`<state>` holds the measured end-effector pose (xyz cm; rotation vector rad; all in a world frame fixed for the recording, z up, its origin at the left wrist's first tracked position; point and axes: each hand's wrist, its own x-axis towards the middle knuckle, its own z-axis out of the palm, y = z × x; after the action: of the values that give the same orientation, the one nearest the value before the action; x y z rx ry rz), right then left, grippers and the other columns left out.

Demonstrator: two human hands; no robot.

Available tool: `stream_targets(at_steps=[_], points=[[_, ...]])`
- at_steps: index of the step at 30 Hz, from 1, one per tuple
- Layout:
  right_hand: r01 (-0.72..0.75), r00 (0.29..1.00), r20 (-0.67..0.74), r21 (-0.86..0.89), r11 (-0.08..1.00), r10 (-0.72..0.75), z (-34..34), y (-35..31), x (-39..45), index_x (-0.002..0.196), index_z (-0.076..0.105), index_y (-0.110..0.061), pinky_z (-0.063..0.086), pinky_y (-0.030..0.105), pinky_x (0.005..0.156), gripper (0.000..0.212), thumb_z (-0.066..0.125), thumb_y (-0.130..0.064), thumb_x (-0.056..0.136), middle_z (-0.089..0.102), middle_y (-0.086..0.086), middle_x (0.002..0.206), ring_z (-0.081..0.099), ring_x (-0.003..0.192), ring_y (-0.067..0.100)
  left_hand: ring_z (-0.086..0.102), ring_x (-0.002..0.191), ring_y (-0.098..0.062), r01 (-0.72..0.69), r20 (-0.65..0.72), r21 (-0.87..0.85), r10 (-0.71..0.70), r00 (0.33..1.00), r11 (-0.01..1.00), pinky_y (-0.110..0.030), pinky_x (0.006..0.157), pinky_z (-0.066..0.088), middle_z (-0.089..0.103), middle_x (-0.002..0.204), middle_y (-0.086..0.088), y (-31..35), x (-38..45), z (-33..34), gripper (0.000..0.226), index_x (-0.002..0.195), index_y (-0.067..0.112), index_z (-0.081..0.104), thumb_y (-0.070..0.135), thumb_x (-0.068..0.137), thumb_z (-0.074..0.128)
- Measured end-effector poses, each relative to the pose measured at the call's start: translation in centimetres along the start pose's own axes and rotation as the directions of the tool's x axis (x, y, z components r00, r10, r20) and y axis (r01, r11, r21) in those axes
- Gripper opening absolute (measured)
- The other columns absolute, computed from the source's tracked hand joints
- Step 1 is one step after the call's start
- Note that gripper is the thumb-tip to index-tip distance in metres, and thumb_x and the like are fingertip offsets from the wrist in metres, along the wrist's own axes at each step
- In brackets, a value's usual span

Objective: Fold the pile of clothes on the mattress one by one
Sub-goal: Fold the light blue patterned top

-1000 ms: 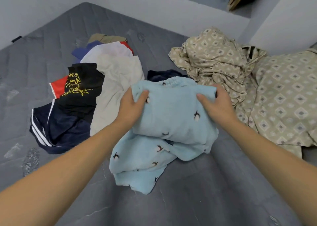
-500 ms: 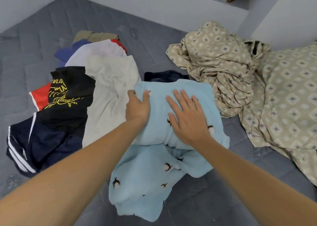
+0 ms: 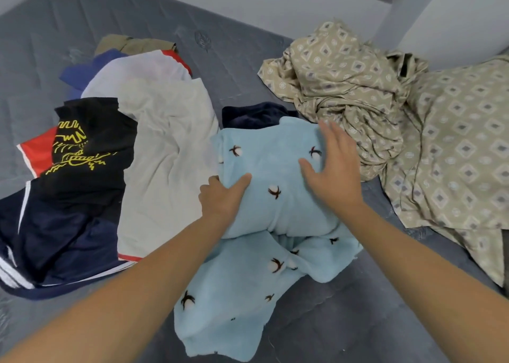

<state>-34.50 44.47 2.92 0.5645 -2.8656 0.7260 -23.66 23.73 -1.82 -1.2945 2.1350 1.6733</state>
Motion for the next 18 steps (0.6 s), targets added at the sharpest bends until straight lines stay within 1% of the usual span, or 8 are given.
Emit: stream_targets(at_steps=[1, 3, 5, 7, 10, 14, 16, 18], points=[[-0.174, 0.984, 0.051, 0.06, 0.983, 0.171, -1.1, 0.4, 0.0, 0.158, 0.035, -0.021, 0.032, 0.046, 0.121, 0.082, 0.072, -0.049, 0.091, 0.041, 0.003, 0.159, 0.038, 0.145, 0.025, 0.048, 0.132, -0.034, 0.015, 0.022, -0.012, -0.015, 1.0, 1.0, -0.053, 0.111, 0.043, 0.048, 0.141, -0.01, 0.3, -0.1, -0.2, 0.112, 0.149, 0.013, 0.043, 0.083, 0.064, 0.067], [-0.516, 0.847, 0.31, 0.281, 0.809, 0.432, -2.6, 0.9, -0.2, 0.15, 0.047, -0.025, 0.047, 0.043, 0.11, 0.085, 0.082, -0.057, 0.08, 0.058, -0.005, 0.143, 0.057, 0.126, 0.017, 0.053, 0.128, -0.033, 0.017, 0.05, -0.063, -0.014, 0.999, 0.998, -0.053, 0.109, 0.046, 0.054, 0.14, -0.007, 0.8, -0.2, -0.6, 0.123, 0.147, 0.019, 0.049, 0.094, 0.05, 0.064], [-0.689, 0.711, 0.541, 0.406, 0.6, 0.449, -3.3, 1.5, -0.6, 0.135, 0.061, -0.032, 0.057, 0.037, 0.095, 0.066, 0.085, -0.055, 0.078, 0.07, -0.007, 0.131, 0.07, 0.11, 0.014, 0.06, 0.121, -0.03, 0.015, 0.082, -0.102, -0.006, 0.997, 0.995, -0.051, 0.106, 0.05, 0.062, 0.135, -0.002, 0.7, 0.2, -0.8, 0.127, 0.143, 0.025, 0.056, 0.101, 0.042, 0.063], [-0.703, 0.693, 0.608, 0.452, 0.55, 0.386, -3.4, 1.7, -0.9, 0.128, 0.063, -0.036, 0.058, 0.032, 0.087, 0.054, 0.084, -0.051, 0.08, 0.073, -0.009, 0.126, 0.072, 0.106, 0.012, 0.066, 0.113, -0.028, 0.051, 0.149, -0.157, -0.028, 0.989, 0.986, -0.049, 0.101, 0.054, 0.067, 0.129, 0.0, 0.7, 0.3, -1.2, 0.122, 0.14, 0.026, 0.058, 0.099, 0.043, 0.069], [-0.663, 0.736, 0.574, 0.505, 0.553, 0.358, -3.2, 1.6, -1.3, 0.136, 0.062, -0.033, 0.058, 0.029, 0.087, 0.063, 0.085, -0.05, 0.08, 0.072, -0.01, 0.127, 0.071, 0.108, 0.011, 0.071, 0.104, -0.029, 0.129, 0.235, -0.286, -0.061, 0.97, 0.95, -0.048, 0.094, 0.059, 0.073, 0.12, -0.004, 0.9, -0.1, -1.6, 0.109, 0.136, 0.017, 0.059, 0.083, 0.052, 0.083], [-0.63, 0.768, 0.541, 0.54, 0.558, 0.344, -2.9, 1.6, -2.0, 0.141, 0.058, -0.034, 0.056, 0.037, 0.1, 0.075, 0.088, -0.056, 0.075, 0.07, -0.014, 0.13, 0.069, 0.114, 0.01, 0.077, 0.096, -0.027, 0.109, 0.319, -0.441, 0.042, 0.947, 0.891, -0.039, 0.073, 0.064, 0.078, 0.112, -0.005, 1.2, -1.1, -2.1, 0.064, 0.128, 0.016, 0.066, 0.049, 0.078, 0.086], [-0.624, 0.77, 0.549, 0.545, 0.56, 0.325, -3.2, 1.7, -2.5, 0.14, 0.058, -0.036, 0.055, 0.041, 0.104, 0.078, 0.089, -0.059, 0.072, 0.071, -0.015, 0.129, 0.069, 0.115, 0.01, 0.077, 0.1, -0.025, 0.057, 0.337, -0.475, 0.121, 0.934, 0.878, -0.035, 0.069, 0.063, 0.078, 0.115, -0.004, 1.5, -1.8, -2.6, 0.055, 0.131, 0.018, 0.065, 0.04, 0.084, 0.083], [-0.615, 0.778, 0.548, 0.568, 0.547, 0.306, -3.9, 1.5, -3.0, 0.14, 0.058, -0.035, 0.056, 0.041, 0.103, 0.071, 0.088, -0.051, 0.077, 0.072, -0.015, 0.128, 0.071, 0.113, 0.01, 0.075, 0.105, -0.023, -0.015, 0.331, -0.48, 0.197, 0.923, 0.877, -0.034, 0.073, 0.063, 0.077, 0.117, -0.001, 1.9, -2.5, -2.9, 0.052, 0.133, 0.019, 0.064, 0.034, 0.087, 0.081]])
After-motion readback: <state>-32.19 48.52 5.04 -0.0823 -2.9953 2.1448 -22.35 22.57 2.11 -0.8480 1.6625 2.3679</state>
